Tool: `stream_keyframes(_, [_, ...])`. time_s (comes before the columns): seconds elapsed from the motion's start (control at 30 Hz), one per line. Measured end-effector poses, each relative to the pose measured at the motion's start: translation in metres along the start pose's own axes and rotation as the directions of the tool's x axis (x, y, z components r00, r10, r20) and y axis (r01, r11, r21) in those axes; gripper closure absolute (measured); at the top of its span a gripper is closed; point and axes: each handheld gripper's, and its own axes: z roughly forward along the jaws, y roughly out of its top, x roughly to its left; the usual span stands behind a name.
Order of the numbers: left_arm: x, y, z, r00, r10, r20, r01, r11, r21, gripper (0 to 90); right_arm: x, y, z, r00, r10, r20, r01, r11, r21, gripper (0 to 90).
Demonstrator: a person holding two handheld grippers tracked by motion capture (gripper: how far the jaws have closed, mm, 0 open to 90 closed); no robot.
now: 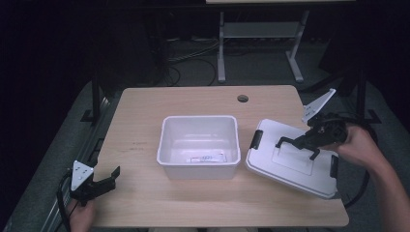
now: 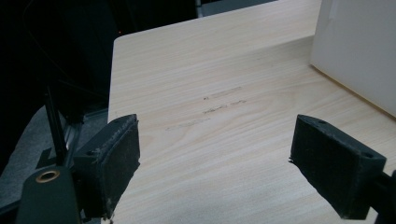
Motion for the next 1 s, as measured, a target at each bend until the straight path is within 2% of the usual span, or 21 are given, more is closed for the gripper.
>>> stream_keyframes(0.63, [0.001,0.0,0.0,1.0,-0.004,-0.001,0.004,1.0,-0.003,14.9,0.006,0.019,-0.024,0.9991,-0.04,-0.018,0.039,0.999,-0.016,85.0])
stream_keyframes(1.0, [0.001,0.0,0.001,1.0,-0.006,0.0,0.006,1.0,-0.004,14.9,0.011,0.039,-0.03,0.9971,-0.072,-0.027,0.071,0.997,-0.02,84.9])
